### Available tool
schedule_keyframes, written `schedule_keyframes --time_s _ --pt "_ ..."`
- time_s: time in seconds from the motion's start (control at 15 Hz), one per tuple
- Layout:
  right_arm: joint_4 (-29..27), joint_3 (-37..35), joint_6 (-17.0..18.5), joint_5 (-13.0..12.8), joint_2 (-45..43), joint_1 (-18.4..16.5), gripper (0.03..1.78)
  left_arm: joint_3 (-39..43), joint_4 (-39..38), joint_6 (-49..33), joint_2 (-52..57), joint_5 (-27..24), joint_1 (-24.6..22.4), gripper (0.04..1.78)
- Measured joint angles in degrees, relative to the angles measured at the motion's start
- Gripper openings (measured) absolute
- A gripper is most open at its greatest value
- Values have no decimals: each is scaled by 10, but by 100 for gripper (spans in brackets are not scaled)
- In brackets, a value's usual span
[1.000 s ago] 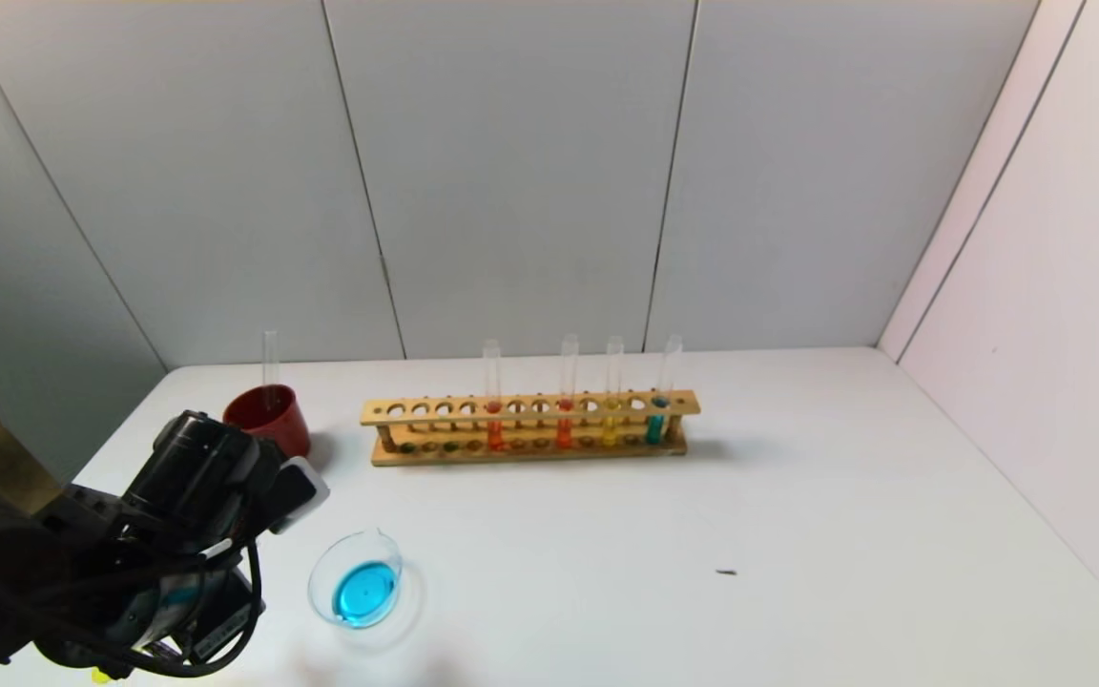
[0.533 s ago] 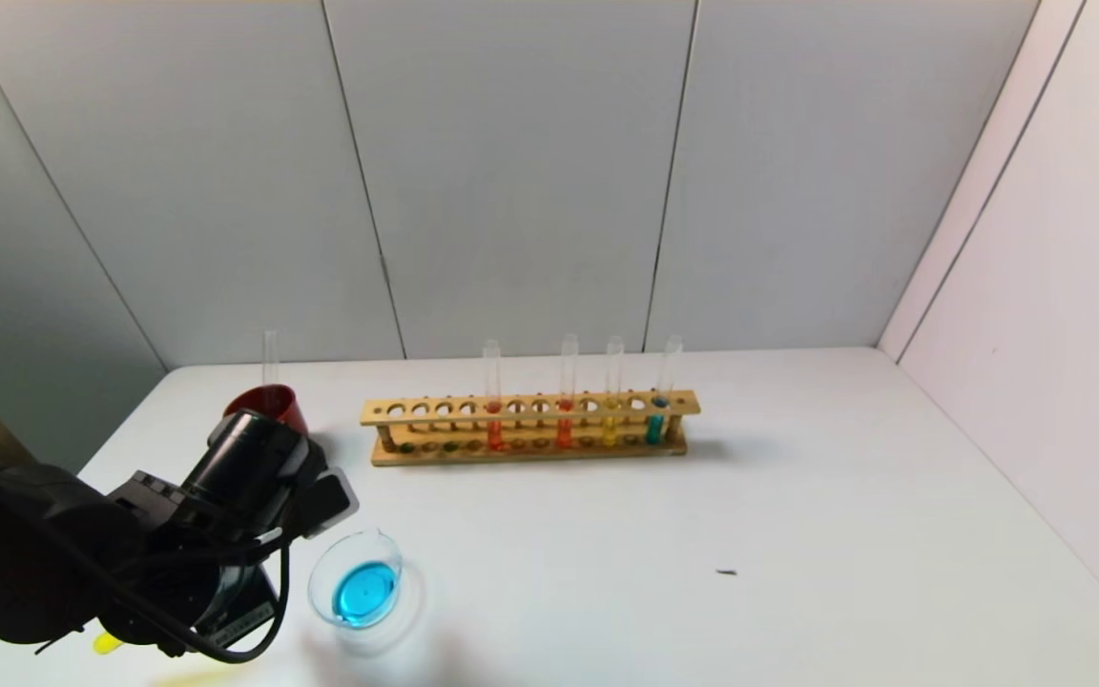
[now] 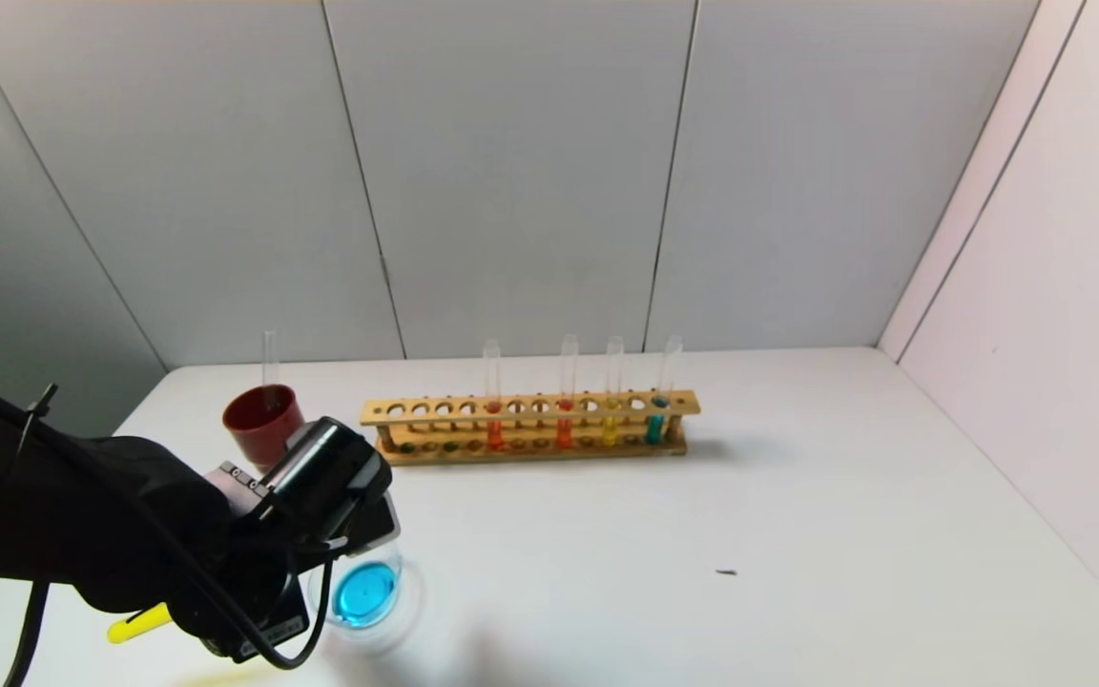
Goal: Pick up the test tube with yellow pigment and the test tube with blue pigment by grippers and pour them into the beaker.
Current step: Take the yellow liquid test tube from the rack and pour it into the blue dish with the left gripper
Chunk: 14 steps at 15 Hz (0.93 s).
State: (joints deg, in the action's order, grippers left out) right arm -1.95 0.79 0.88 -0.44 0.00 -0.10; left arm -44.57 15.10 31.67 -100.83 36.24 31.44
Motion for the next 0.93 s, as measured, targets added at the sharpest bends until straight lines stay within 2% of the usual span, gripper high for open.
schedule_keyframes --time_s 0.33,0.93 --pt "0 0 0 0 0 0 170 -45 99 -1 -24 18 14 32" --pt "0 0 0 0 0 0 170 -90 159 0 -75 23 15 32"
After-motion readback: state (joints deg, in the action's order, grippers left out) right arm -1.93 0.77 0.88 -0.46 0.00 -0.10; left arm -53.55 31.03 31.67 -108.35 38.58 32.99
